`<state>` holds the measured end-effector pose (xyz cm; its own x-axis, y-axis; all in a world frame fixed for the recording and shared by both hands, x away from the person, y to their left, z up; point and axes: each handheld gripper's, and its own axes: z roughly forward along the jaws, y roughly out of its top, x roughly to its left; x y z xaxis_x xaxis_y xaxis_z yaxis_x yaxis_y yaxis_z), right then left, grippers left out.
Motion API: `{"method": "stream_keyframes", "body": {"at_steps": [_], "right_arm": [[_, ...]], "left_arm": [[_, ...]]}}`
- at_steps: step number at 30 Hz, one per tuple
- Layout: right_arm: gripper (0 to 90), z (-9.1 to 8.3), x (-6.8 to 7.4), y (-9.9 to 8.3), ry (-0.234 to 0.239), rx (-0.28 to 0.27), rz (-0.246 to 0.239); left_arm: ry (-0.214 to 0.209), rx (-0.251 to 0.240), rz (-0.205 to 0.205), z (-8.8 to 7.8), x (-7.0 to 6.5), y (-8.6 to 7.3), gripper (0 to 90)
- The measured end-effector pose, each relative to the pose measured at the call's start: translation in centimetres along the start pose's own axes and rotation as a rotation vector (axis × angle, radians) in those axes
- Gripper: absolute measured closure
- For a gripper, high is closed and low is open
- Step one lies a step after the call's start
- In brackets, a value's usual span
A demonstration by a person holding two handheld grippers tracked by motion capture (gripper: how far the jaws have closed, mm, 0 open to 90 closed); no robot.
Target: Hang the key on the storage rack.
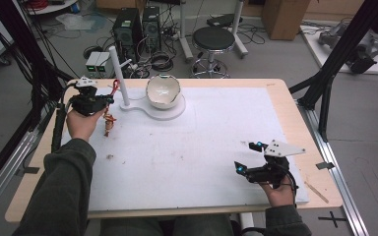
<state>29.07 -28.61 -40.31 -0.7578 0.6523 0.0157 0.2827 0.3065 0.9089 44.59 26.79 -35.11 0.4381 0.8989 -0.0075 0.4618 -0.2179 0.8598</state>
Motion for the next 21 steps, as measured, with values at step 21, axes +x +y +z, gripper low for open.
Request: {"method": "stream_keyframes", "body": {"at_steps": [21], "right_arm": [[10.6, -0.1, 0.0, 0.0, -0.001, 0.001, 0.001]], "left_arm": [[-0.102, -0.031, 0.005, -1.4, 0.0, 0.1, 70.9]]}}
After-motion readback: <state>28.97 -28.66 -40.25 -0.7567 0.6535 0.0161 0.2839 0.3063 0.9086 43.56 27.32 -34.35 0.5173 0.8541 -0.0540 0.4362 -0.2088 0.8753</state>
